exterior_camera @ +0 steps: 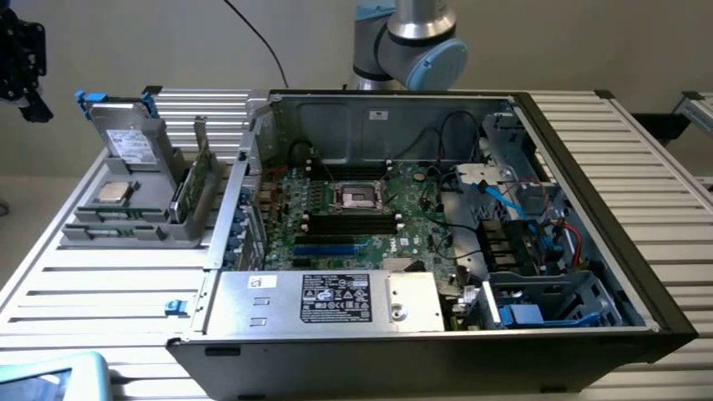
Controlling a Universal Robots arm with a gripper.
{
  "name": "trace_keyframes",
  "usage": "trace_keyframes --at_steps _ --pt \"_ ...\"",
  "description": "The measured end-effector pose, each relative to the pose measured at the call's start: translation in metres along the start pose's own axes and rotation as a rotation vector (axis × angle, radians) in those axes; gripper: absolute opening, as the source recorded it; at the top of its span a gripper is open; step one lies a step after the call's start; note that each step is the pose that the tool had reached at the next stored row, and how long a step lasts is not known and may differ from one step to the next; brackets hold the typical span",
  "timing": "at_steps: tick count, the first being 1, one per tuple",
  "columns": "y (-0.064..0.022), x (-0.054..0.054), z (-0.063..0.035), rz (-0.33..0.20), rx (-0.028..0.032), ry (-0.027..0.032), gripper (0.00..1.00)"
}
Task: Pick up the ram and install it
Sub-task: 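Pick up the ram and move it above insertion slot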
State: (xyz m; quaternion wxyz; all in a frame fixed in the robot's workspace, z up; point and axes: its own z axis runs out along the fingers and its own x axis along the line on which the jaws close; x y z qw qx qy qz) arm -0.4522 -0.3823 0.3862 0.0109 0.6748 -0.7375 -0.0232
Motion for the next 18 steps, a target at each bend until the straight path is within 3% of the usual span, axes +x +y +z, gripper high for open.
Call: trace_keyframes --at_steps 14,17,18 --pt "0.0 0.0 0.0 -0.005 -0.0001 0.0004 0.12" --pt "0.0 0.0 0.0 -0.005 -0.0001 0.0004 0.31" --pt "0.0 0.0 0.0 -0.005 -0.0001 0.0004 0.31"
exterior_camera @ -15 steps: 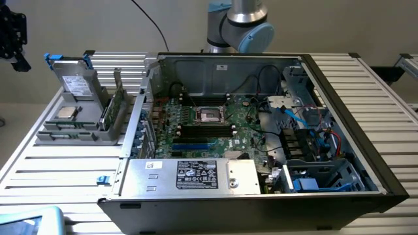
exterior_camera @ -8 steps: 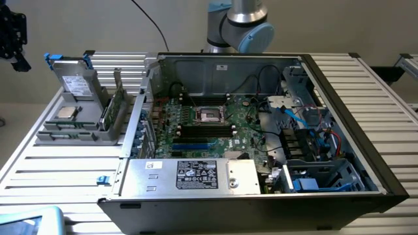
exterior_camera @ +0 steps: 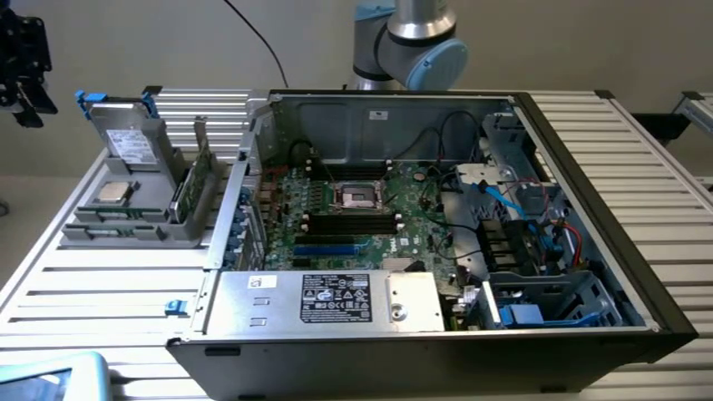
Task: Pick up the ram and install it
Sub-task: 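Pick up the ram and move it above insertion slot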
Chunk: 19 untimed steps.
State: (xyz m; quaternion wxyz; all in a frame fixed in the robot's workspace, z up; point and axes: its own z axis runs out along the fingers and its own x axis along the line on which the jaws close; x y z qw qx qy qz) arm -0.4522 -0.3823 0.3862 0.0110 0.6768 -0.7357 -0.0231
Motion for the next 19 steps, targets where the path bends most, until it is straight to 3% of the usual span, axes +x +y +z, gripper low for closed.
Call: trace_keyframes --at_steps 2,5,6,13,19 --pt "0.0 0.0 0.0 0.0 0.0 0.0 0.42" --pt "-0.0001 0.0 0.0003 0.0 0.0 0.0001 0.48" --pt "-0.0001 0.0 0.001 0.0 0.0003 0.0022 0.54" --pt "-0.0004 0.0 0.0078 0.001 0.0026 0.0315 0.54" --pt "-0.0012 0.0 0.0176 0.002 0.003 0.037 0.54"
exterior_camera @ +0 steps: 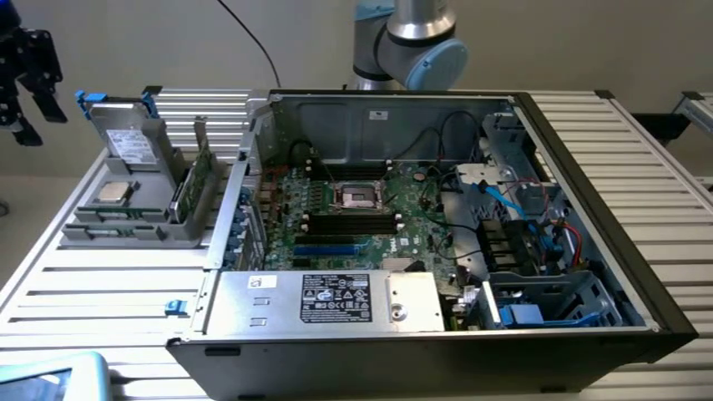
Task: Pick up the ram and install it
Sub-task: 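Pick up the ram and move it above insertion slot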
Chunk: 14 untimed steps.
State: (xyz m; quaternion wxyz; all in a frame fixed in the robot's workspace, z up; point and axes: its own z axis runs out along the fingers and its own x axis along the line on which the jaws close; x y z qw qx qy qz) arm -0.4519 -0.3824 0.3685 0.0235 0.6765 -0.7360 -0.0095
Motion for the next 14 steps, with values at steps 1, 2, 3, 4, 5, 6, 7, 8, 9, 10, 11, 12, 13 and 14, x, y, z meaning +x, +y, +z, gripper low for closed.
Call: trace_keyframes --at_steps 1,2,3,4,5,6,7,8,9,10,11,12,13,14 --pt "-0.0003 0.0 0.0018 0.0 0.0001 0.0003 0.54" --pt "-0.0006 0.0 0.0036 0.0 0.0003 0.0005 0.54" --pt "-0.001 0.0 0.0054 0.0 0.0003 0.0007 0.54" --pt "-0.0014 0.0 0.0073 0.0 0.0004 0.001 0.54" --pt "-0.0022 0.0 0.009 0.0 0.0003 0.0012 0.54" --pt "-0.0031 0.0 0.0108 0.0 0.0004 0.0013 0.54" --pt "-0.0034 0.0 0.0127 0.0 0.0005 0.0013 0.54" --pt "-0.0036 -0.001 0.0144 0.0 0.0005 0.0014 0.54" --pt "-0.0038 -0.001 0.0161 0.0 0.0003 0.0015 0.54" --pt "-0.0039 -0.001 0.018 0.0 0.0006 0.0015 0.54" --pt "-0.0041 0.0 0.0198 0.0 0.0004 0.0016 0.54" --pt "-0.0042 0.0 0.0213 0.0 0.001 0.0019 0.54" --pt "-0.0043 0.0 0.0223 0.0 0.0022 0.0025 0.54" --pt "-0.0043 0.0 0.023 0.0 0.0045 0.0032 0.54"
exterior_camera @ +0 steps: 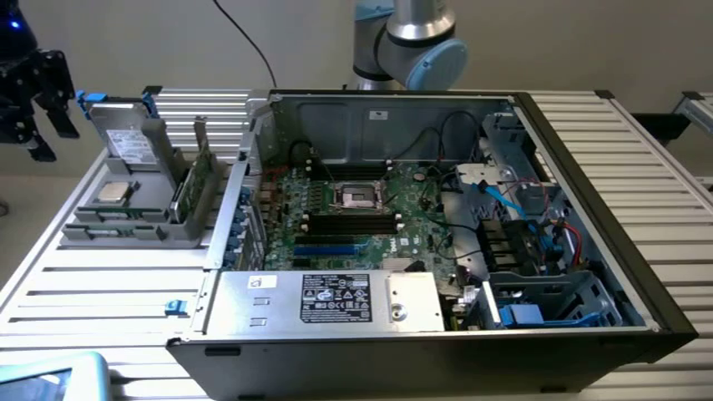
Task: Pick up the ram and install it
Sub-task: 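Pick up the ram and move it above insertion slot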
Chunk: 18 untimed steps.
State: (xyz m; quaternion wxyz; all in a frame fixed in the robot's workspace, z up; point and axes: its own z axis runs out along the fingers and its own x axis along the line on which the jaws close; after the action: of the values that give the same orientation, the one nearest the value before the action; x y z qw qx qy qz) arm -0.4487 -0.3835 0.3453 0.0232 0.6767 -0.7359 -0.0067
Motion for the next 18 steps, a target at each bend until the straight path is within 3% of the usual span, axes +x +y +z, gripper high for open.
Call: trace_keyframes --at_steps 3,5,11,16,18 --pt "-0.0002 0.0 0.0017 0.001 0.0217 0.001 0.54" --pt "-0.0004 0.0 0.0039 0.001 0.0299 0.0008 0.54" --pt "-0.0027 0.008 0.0149 0.001 0.0302 0.0008 0.54" --pt "-0.0169 0.011 0.0234 0.001 0.0303 0.0008 0.54" --pt "-0.0186 0.011 0.027 0.001 0.0303 0.0008 0.54"
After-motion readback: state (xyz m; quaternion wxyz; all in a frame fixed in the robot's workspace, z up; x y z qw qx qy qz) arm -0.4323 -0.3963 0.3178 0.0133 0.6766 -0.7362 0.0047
